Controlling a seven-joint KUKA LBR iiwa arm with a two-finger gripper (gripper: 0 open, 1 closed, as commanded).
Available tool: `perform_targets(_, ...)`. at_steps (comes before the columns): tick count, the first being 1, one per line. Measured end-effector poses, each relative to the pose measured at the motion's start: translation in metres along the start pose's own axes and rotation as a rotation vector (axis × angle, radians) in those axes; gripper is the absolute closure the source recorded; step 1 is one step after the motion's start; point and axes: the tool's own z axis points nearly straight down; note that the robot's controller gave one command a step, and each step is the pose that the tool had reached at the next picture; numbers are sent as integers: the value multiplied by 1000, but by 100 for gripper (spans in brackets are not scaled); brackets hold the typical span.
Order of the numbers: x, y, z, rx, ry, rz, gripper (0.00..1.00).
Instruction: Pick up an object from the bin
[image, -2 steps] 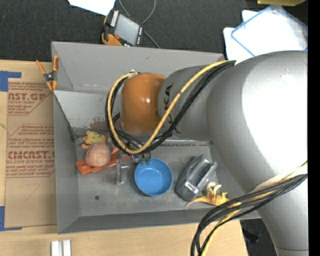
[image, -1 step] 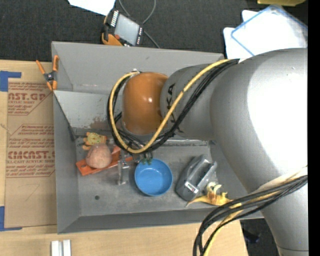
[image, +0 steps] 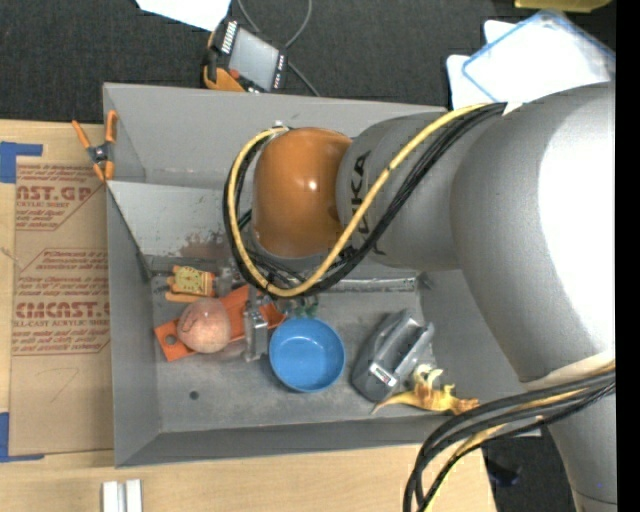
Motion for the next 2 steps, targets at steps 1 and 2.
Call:
perform_targets(1, 8, -4, 31, -1, 8, 116, 0)
perform_targets(2, 1, -10, 40, 0, 2, 49, 0)
